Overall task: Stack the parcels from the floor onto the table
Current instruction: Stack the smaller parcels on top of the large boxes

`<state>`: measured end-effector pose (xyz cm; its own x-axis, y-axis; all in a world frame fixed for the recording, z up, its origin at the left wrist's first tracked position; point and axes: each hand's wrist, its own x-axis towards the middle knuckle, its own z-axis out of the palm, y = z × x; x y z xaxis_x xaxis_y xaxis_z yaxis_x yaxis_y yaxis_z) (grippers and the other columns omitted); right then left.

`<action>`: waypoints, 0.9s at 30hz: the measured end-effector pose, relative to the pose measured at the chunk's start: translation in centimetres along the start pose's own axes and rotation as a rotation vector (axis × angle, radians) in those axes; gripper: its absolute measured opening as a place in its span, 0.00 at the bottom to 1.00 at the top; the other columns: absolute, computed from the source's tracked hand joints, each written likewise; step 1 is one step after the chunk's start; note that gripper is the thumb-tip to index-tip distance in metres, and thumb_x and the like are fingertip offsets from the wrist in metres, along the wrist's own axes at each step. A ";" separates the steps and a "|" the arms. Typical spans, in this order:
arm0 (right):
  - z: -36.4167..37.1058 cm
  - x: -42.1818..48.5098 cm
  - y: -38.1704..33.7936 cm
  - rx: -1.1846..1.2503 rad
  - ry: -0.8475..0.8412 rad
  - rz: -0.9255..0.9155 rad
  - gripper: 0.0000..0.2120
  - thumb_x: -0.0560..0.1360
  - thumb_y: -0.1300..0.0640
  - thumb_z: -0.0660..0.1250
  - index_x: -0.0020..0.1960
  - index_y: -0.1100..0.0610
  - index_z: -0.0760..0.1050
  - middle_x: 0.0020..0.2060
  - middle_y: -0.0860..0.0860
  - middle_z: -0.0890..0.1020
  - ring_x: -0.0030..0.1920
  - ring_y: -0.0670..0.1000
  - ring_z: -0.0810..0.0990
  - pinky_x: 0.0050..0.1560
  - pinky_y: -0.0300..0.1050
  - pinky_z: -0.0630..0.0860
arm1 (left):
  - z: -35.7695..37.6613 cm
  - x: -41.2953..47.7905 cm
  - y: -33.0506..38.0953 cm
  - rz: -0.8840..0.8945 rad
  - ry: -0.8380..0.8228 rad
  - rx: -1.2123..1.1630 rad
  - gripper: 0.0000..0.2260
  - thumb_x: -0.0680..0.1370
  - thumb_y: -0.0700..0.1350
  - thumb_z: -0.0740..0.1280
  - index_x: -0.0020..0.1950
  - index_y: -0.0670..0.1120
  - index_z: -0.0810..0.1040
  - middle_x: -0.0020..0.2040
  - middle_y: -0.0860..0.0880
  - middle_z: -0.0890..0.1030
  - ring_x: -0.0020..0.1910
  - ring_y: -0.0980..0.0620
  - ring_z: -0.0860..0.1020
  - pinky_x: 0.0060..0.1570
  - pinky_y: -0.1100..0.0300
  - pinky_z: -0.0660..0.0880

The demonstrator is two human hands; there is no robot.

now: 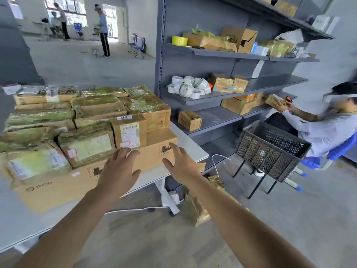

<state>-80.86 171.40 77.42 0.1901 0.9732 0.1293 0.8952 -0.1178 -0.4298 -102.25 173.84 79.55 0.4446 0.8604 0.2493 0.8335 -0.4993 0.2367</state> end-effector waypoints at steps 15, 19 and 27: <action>9.7 -15.8 -9.9 0.150 -0.260 -0.155 0.28 0.80 0.44 0.58 0.77 0.47 0.54 0.71 0.55 0.66 0.63 0.58 0.74 0.55 0.53 0.73 | -0.7 -22.1 -5.7 -0.334 -0.112 -0.010 0.22 0.76 0.47 0.64 0.71 0.46 0.67 0.68 0.44 0.68 0.68 0.43 0.63 0.63 0.48 0.68; 14.1 -18.6 -15.2 0.149 -0.307 -0.187 0.29 0.80 0.44 0.58 0.77 0.48 0.55 0.70 0.55 0.67 0.66 0.59 0.71 0.59 0.55 0.71 | -1.1 -27.2 -11.1 -0.432 -0.144 -0.024 0.22 0.76 0.46 0.65 0.70 0.46 0.67 0.67 0.45 0.68 0.68 0.44 0.64 0.63 0.49 0.68; 26.5 -24.7 -27.7 0.145 -0.388 -0.140 0.28 0.78 0.43 0.60 0.75 0.49 0.59 0.70 0.55 0.68 0.68 0.59 0.69 0.62 0.54 0.69 | -2.0 -38.2 -26.5 -0.485 -0.230 -0.063 0.21 0.77 0.47 0.65 0.69 0.47 0.67 0.67 0.43 0.68 0.69 0.40 0.63 0.62 0.44 0.68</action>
<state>-121.07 155.90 62.45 -0.1190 0.9833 -0.1380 0.8306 0.0225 -0.5564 -141.97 154.02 65.64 0.0796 0.9904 -0.1135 0.9428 -0.0378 0.3311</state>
